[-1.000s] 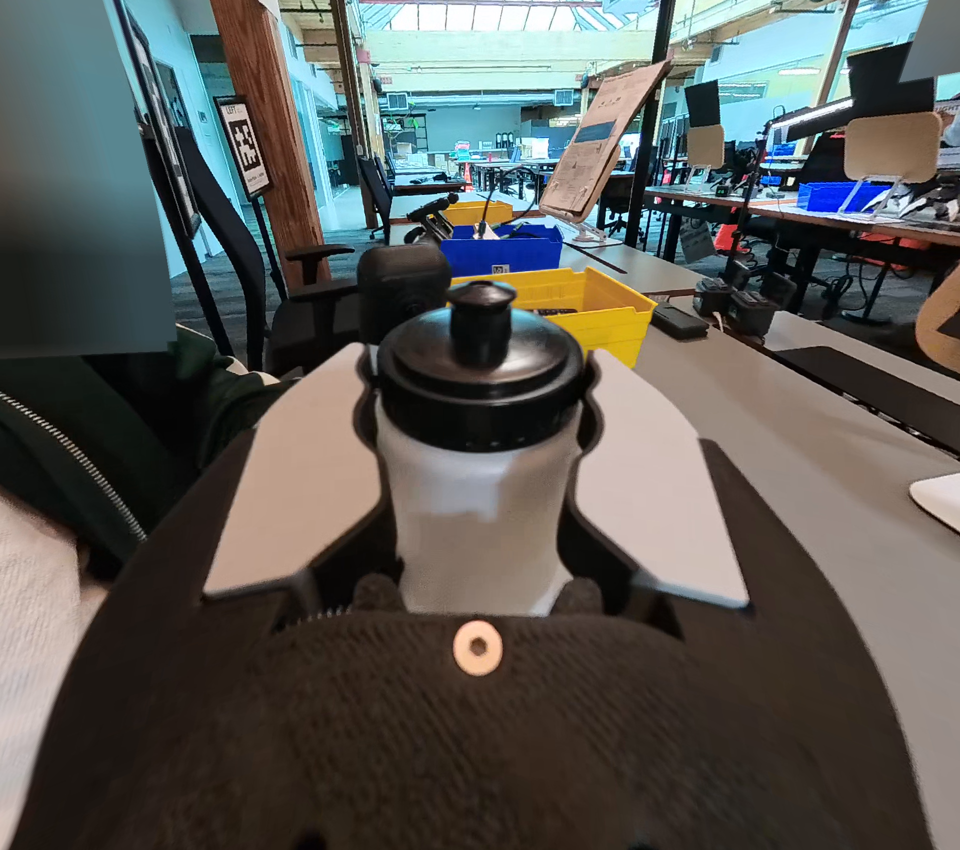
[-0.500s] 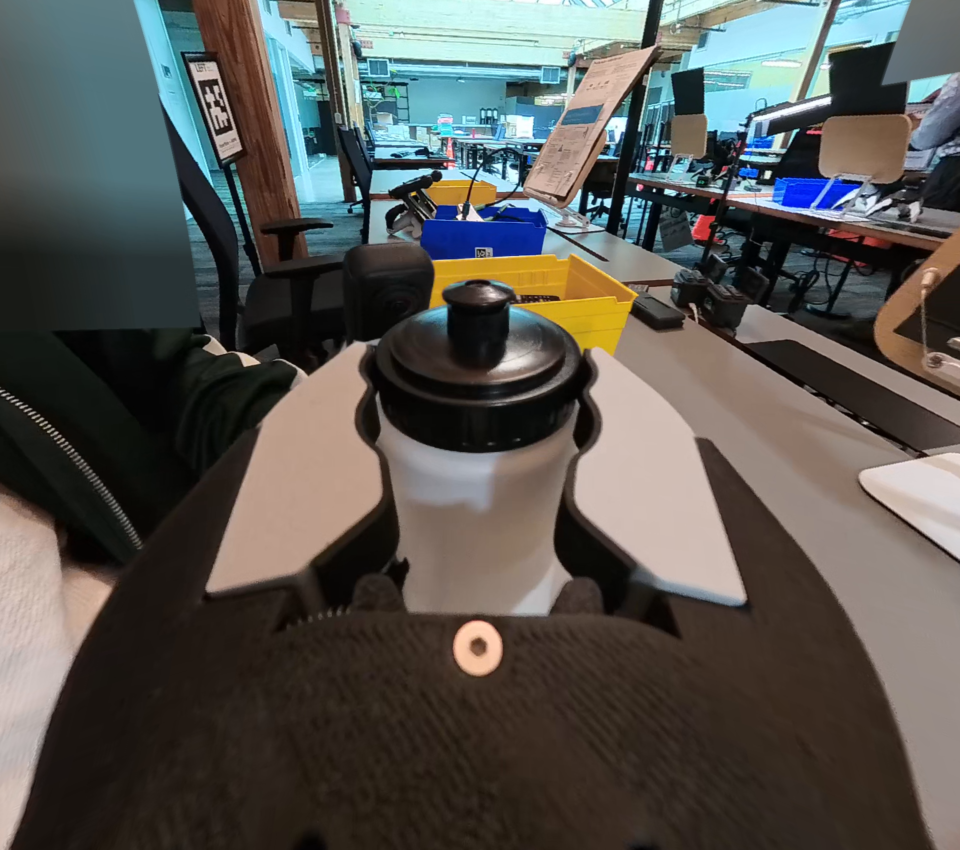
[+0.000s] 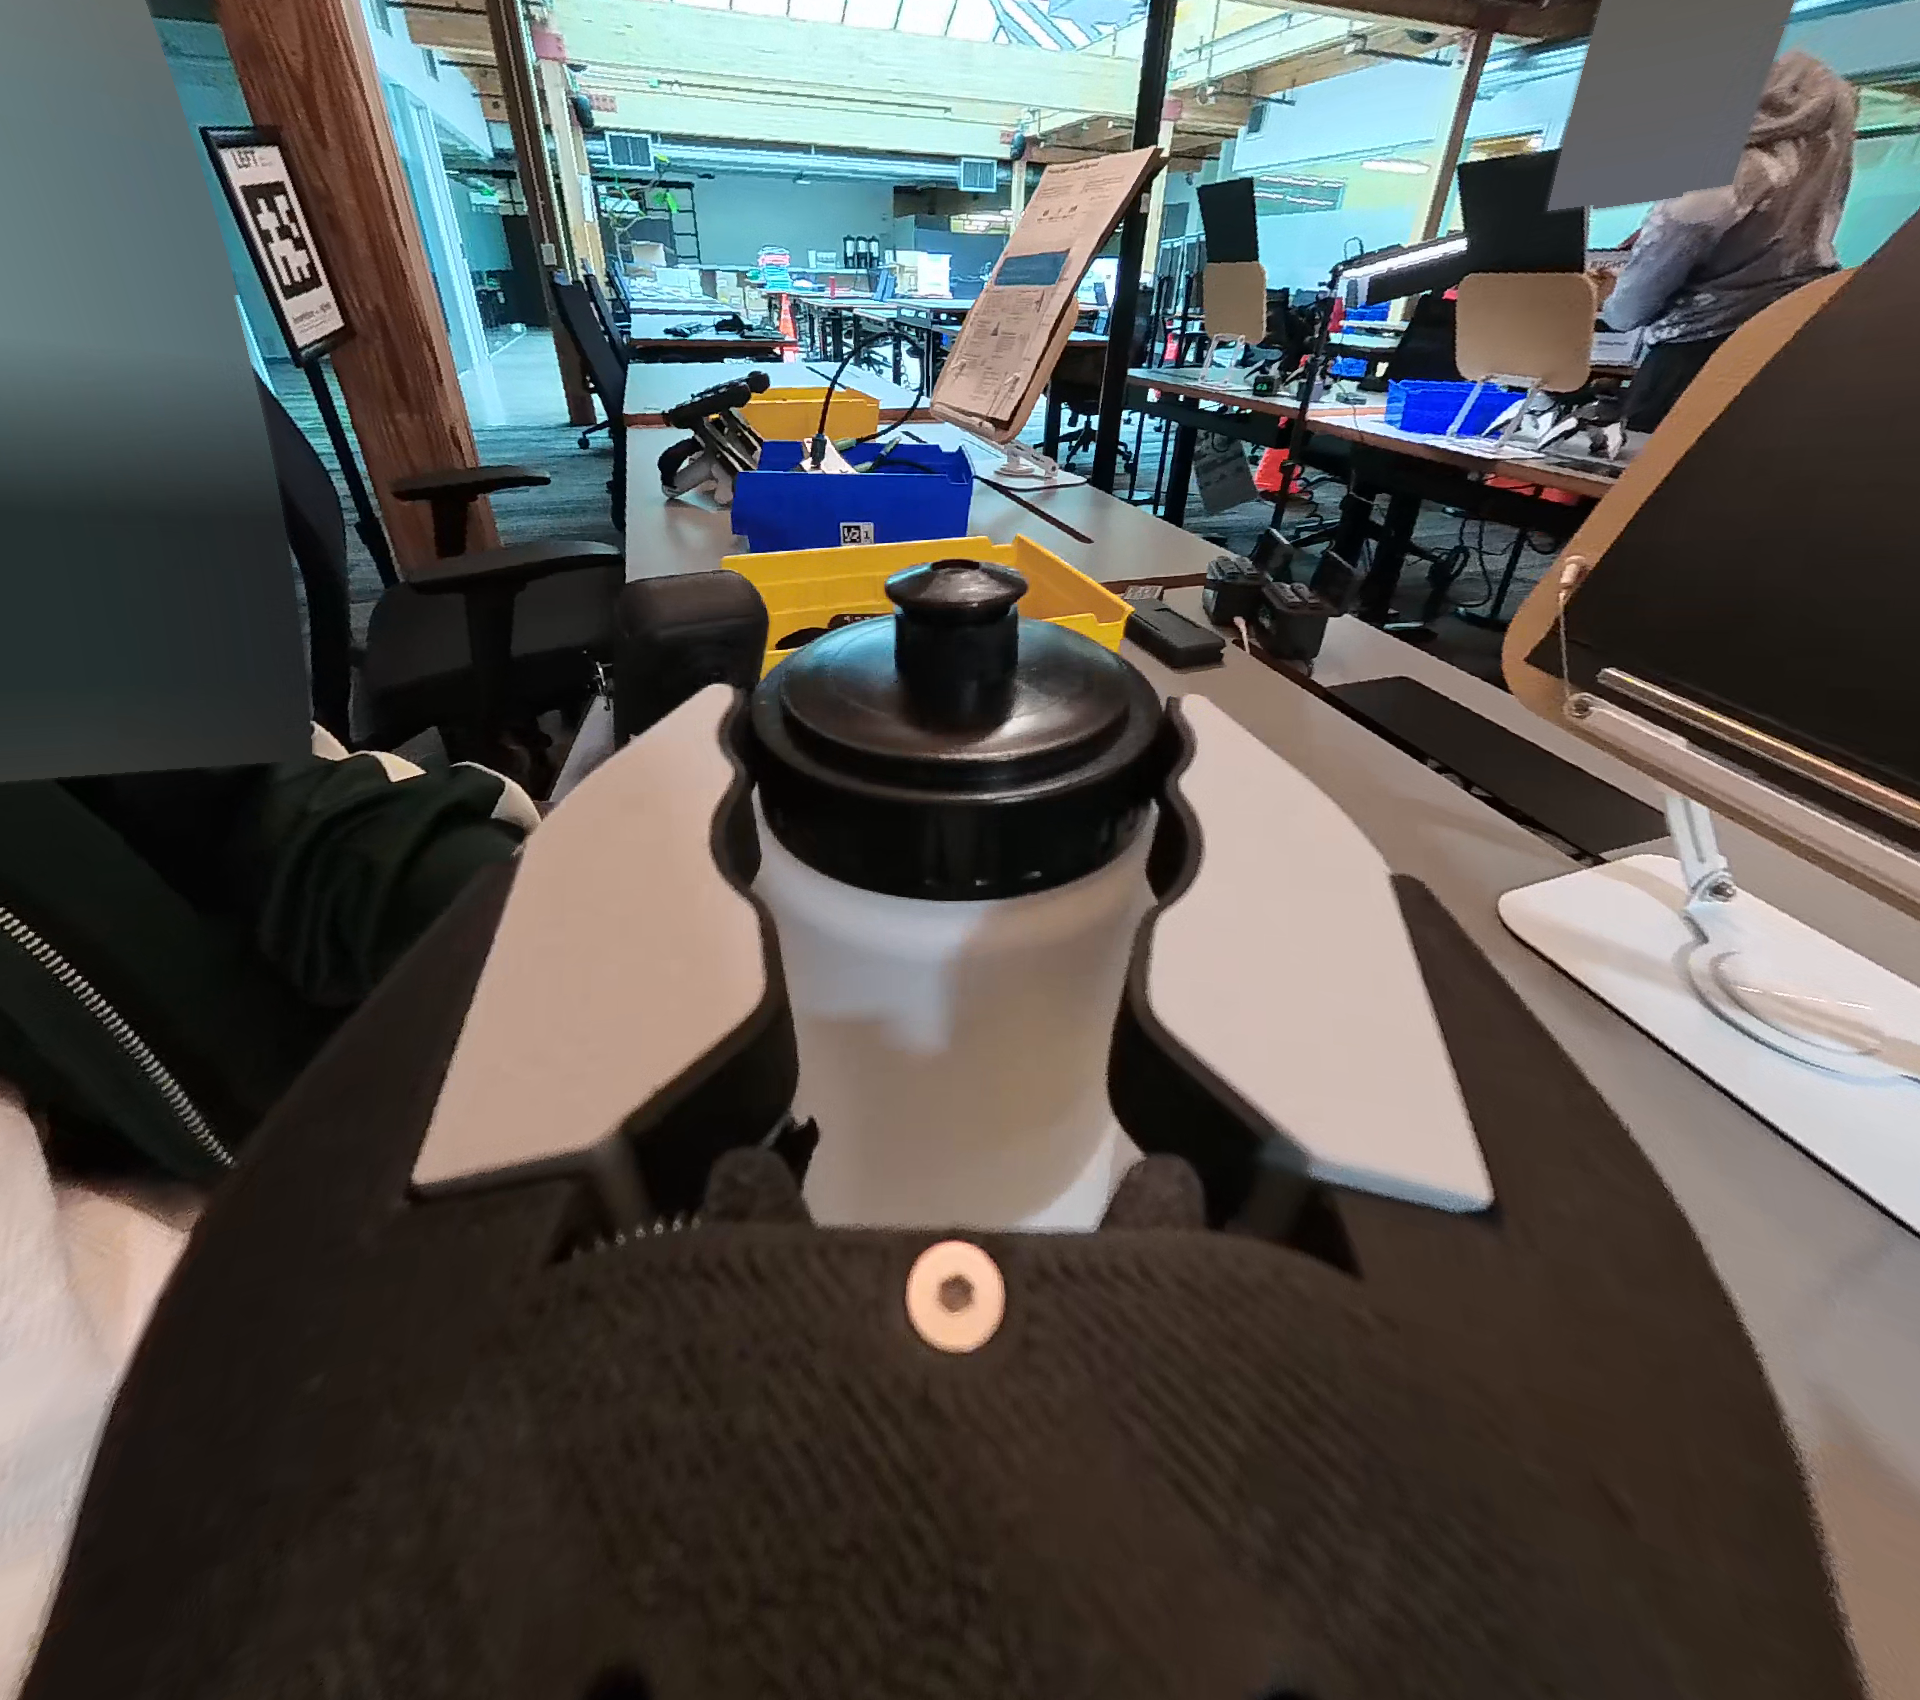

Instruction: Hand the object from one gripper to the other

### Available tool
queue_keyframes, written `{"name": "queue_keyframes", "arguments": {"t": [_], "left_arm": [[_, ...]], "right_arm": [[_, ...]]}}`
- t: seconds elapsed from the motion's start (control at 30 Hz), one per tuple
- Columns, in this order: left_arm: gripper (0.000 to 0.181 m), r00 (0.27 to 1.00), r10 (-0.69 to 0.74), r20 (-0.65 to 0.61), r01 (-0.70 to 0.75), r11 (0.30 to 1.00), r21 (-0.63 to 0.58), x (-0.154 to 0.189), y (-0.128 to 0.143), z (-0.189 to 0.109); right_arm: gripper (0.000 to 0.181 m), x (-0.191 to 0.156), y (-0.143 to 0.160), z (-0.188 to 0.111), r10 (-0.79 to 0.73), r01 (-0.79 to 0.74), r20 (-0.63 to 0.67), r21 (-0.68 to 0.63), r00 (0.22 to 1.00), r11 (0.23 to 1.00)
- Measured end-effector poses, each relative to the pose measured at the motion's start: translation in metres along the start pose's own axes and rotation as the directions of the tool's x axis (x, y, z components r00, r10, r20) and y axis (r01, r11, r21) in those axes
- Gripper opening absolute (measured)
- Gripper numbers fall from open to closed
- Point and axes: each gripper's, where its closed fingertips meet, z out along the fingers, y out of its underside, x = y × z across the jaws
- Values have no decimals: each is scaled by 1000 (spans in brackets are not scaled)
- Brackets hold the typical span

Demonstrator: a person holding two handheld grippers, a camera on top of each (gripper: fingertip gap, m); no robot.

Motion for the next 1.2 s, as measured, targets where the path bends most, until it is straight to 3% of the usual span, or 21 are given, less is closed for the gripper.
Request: {"name": "queue_keyframes", "arguments": {"t": [0.27, 0.43, 0.53, 0.57, 0.7, 0.87, 0.93, 1.2], "left_arm": [[122, 999, 17, 27, -19, 997, 81, -8, -23, -15], [89, 999, -12, 39, 2, 970, 244, -18, -88, -55], [61, 999, -30, -20, 34, 974, 225, -7, -118, -67], [60, 999, -34, -28, 39, 981, 189, -3, -121, -67], [42, 999, 7, -43, -5, 998, 56, 8, -116, -63], [38, 999, 12, -48, -15, 997, -70, 9, -95, -54], [24, 998, 13, -65, -16, 999, -45, 14, -99, -54], [24, 999, 23, -38, -25, 998, -55, 14, -102, -54]], "right_arm": [[75, -2, 6, 4, -19, 19, -5, -31, 1000, 999], [75, -8, 19, 13, -3, 4, 15, -52, 1000, 999], [75, -18, 29, 23, 0, 3, 41, -74, 999, 997], [75, -23, 32, 27, -2, 6, 50, -83, 999, 997], [75, -38, 42, 39, 0, 9, 88, -104, 996, 994], [75, -52, 42, 45, 1, 11, 121, -105, 993, 994], [75, -52, 42, 45, -7, 18, 108, -107, 994, 994], [75, -51, 37, 45, -1, 9, 110, -67, 994, 998]]}}
